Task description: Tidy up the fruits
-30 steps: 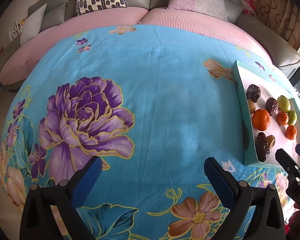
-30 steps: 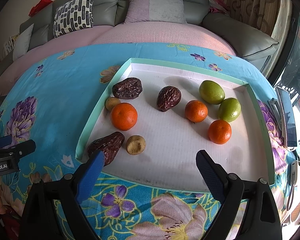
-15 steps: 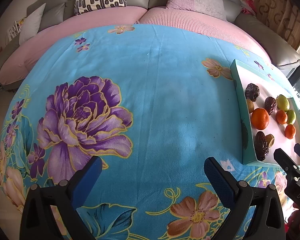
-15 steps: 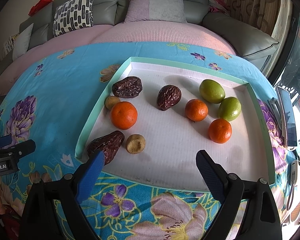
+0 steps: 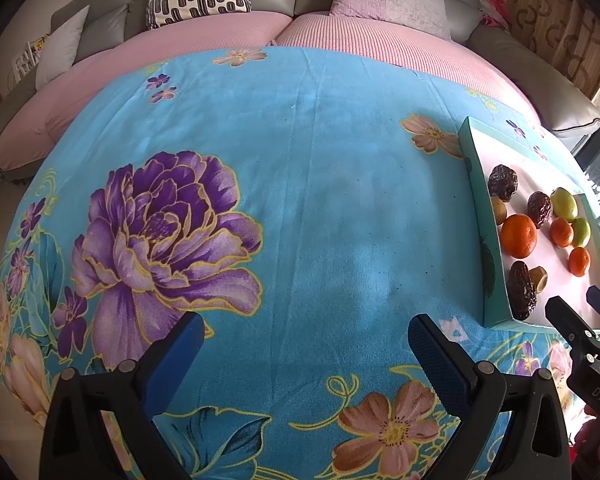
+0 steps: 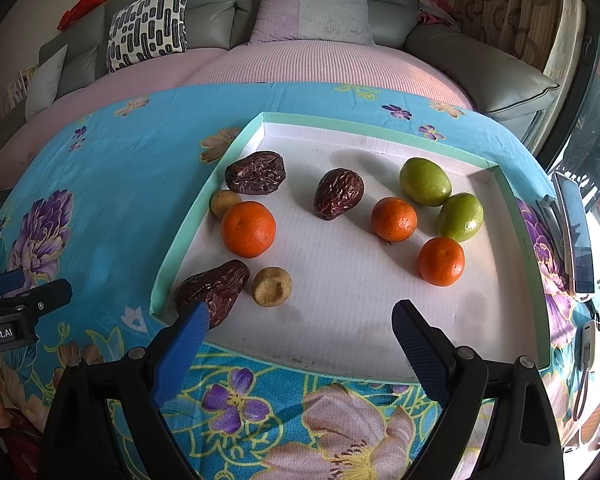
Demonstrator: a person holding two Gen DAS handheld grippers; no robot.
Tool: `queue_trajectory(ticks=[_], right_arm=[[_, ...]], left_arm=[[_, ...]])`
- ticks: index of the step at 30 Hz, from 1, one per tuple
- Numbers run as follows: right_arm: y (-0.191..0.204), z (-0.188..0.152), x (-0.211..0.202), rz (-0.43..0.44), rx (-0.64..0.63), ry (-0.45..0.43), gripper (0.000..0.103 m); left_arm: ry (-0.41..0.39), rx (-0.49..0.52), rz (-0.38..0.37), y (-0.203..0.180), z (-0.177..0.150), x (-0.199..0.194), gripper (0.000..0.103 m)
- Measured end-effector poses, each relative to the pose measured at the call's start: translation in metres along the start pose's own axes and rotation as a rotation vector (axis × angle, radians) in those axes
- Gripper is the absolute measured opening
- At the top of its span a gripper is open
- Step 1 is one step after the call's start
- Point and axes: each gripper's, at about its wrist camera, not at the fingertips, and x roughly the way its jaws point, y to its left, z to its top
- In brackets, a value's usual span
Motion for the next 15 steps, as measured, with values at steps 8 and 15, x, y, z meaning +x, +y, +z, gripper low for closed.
queue_trajectory(ticks=[8, 15], right_arm=[[0.0003, -0.0003, 0.0003, 0.001, -0.002, 0.003, 0.093], [0.0006, -0.0008, 0.0008, 0.001, -0.004, 0.005, 0.093]], left_arm=[[-0.002, 0.004, -0.002, 0.0001, 0.0002, -0.0007, 0.103], [-0.001, 0.001, -0.002, -0.0002, 0.0004, -0.0006, 0.103]])
